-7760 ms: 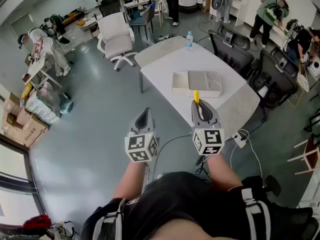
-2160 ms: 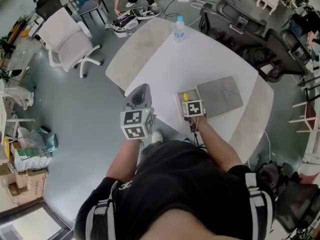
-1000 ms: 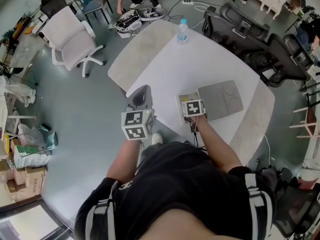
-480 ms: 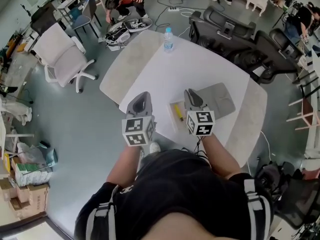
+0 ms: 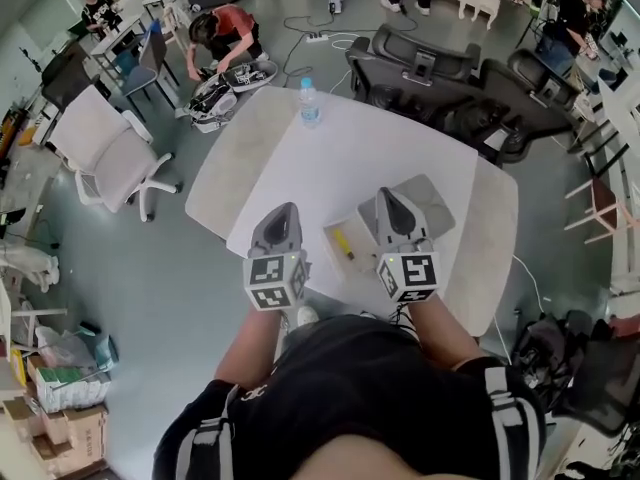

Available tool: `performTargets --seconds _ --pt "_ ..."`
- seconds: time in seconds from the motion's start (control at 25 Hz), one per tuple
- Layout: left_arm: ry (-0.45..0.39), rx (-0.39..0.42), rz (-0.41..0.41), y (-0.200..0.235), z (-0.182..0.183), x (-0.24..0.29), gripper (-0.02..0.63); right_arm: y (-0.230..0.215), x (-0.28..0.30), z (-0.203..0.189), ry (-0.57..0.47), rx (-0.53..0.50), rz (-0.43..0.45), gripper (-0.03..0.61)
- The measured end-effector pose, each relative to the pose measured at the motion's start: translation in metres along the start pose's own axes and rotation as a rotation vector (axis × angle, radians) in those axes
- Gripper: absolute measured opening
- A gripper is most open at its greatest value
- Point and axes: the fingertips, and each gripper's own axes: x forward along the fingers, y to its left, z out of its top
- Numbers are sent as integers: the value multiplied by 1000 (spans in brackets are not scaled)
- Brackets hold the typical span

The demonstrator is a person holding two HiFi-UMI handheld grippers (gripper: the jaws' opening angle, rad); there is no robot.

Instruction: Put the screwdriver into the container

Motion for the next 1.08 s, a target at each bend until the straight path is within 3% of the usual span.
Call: performTargets --seconds 0.36,1.08 --pt "-6 10 -34 -7 3 10 3 -8 -2 -5 16 7 -14 12" --pt "-4 9 -45 -1 2 3 3 8 -2 -12 27 79 60 12"
